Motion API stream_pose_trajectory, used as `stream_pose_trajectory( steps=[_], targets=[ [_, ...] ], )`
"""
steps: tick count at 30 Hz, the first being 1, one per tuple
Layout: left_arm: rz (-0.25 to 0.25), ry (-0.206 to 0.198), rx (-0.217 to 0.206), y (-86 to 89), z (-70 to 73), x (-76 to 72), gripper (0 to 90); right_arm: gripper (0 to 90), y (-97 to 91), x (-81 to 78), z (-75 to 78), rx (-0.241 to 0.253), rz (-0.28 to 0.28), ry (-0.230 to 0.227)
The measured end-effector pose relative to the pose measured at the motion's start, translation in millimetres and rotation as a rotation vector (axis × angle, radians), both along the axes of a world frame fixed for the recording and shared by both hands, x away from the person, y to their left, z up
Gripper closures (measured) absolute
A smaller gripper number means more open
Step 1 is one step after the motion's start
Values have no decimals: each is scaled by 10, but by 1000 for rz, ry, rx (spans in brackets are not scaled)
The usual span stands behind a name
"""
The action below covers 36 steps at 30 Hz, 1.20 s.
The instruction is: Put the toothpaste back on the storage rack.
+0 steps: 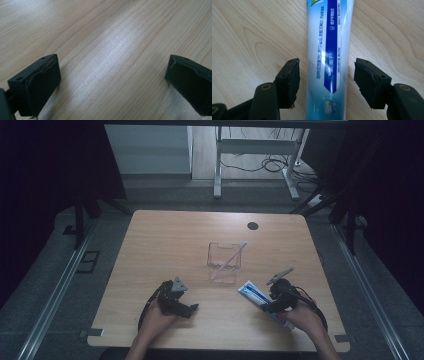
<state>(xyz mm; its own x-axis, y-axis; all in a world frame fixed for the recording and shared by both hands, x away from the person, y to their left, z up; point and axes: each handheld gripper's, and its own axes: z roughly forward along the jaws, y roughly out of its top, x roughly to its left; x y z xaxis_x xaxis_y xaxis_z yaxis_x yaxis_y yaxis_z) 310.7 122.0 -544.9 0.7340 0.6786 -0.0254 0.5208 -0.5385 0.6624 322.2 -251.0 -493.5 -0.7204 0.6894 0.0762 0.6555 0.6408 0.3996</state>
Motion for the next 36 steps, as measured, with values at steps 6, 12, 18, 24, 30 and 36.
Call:
stream_pose_trajectory(
  steps=[6, 12, 18, 24, 30, 36],
  targets=[
    [-4, 2, 5, 3, 3, 1, 1, 384, 165, 92, -42, -108, 31, 35],
    [-5, 2, 5, 4, 3, 2, 1, 439, 262, 200, -89, -163, 46, 72],
    [-4, 2, 5, 4, 3, 2, 1, 473, 335, 232, -82, -203, 57, 92],
    [-4, 2, 5, 4, 3, 2, 1, 577, 332, 244, -50, -200, 64, 98],
    [-5, 2, 5, 4, 3, 2, 1, 673, 292, 235, 2, -170, 66, 87],
    [-5, 2, 5, 4, 3, 2, 1, 696, 258, 239, 26, -150, 59, 64]
  ],
)
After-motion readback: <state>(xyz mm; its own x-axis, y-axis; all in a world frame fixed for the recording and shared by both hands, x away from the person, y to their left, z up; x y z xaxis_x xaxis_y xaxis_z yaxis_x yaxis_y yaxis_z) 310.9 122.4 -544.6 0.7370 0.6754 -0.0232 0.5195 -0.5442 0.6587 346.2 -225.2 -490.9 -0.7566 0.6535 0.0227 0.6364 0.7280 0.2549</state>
